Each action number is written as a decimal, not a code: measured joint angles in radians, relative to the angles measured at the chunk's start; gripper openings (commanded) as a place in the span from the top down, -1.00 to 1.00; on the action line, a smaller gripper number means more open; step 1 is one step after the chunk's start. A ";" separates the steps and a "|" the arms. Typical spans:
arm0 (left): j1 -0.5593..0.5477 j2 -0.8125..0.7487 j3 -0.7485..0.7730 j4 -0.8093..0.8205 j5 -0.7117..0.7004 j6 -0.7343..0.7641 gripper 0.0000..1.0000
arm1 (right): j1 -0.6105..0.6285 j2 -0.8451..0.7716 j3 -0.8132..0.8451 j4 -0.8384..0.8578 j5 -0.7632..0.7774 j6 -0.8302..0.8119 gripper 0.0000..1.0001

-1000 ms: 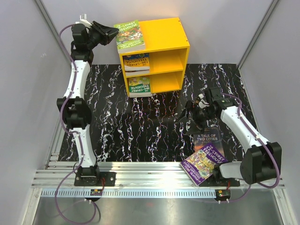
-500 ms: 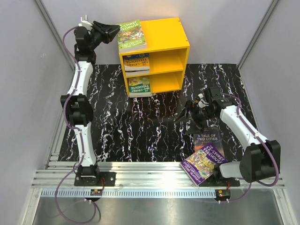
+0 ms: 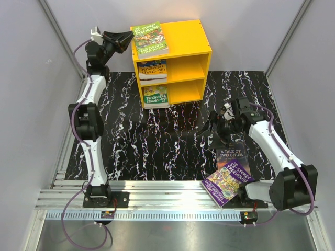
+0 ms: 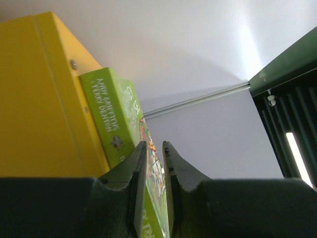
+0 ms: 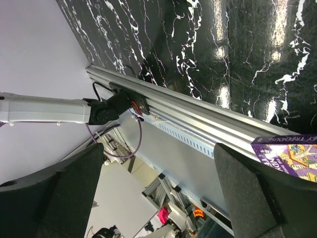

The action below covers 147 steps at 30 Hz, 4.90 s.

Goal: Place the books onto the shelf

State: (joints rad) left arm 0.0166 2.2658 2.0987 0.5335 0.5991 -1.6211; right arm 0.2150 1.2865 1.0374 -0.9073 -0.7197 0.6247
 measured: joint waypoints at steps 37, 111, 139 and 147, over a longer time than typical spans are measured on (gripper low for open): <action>-0.612 -1.041 -1.175 -0.787 -0.097 0.670 0.95 | -0.601 0.428 -0.011 0.021 0.534 -0.082 -0.99; -0.574 -0.389 -0.853 -1.247 -0.372 0.982 -0.16 | 0.380 0.528 0.227 0.151 0.428 0.135 -0.99; -0.604 -0.887 -1.355 -1.114 -0.303 0.824 -0.75 | 0.653 0.322 -0.178 0.443 0.237 0.383 -1.00; -0.698 -1.011 -1.427 -1.098 -0.305 0.710 -0.74 | 0.715 0.333 -0.209 0.496 0.270 0.439 -0.99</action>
State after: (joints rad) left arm -0.6819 1.2545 0.6712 -0.5640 0.2939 -0.9115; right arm 0.9298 1.6196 0.8288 -0.4114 -0.4496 1.0637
